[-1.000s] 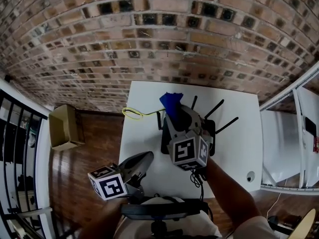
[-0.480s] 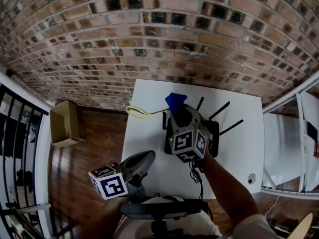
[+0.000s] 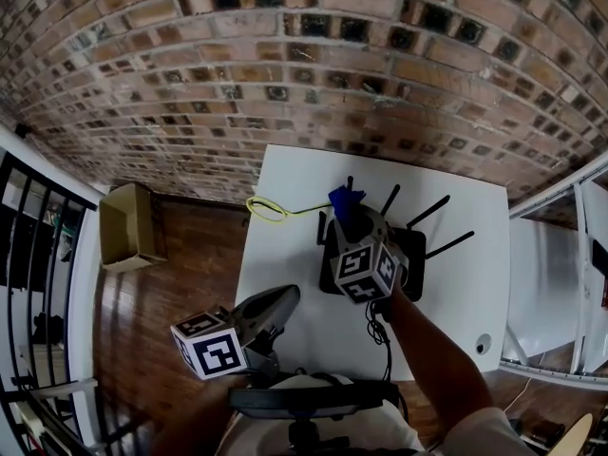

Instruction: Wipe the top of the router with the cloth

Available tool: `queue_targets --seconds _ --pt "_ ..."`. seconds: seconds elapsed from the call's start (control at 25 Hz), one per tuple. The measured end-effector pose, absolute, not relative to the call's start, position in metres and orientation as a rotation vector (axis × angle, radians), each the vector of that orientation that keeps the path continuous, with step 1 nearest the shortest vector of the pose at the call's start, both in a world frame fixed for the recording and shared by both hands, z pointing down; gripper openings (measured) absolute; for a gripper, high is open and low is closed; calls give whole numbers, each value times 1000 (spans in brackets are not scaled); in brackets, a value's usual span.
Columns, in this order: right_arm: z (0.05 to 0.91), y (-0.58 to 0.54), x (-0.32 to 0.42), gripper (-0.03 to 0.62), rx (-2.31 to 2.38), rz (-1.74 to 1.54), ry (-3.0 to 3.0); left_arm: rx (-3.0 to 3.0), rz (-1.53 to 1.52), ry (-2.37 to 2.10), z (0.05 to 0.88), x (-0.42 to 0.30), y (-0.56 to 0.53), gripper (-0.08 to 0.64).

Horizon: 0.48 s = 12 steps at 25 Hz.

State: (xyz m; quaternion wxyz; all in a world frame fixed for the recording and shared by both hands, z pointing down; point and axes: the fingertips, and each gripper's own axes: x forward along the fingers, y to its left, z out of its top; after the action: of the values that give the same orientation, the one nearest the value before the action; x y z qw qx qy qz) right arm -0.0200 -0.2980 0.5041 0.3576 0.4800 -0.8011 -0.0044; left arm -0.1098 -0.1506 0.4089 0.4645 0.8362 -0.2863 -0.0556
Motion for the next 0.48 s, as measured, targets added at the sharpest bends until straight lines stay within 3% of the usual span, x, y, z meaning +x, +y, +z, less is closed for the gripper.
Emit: queue_targets --seconds 0.48 --pt "555 -299 -12 147 1155 95 -1990 2055 -141 -716 408 -113 -157 7"
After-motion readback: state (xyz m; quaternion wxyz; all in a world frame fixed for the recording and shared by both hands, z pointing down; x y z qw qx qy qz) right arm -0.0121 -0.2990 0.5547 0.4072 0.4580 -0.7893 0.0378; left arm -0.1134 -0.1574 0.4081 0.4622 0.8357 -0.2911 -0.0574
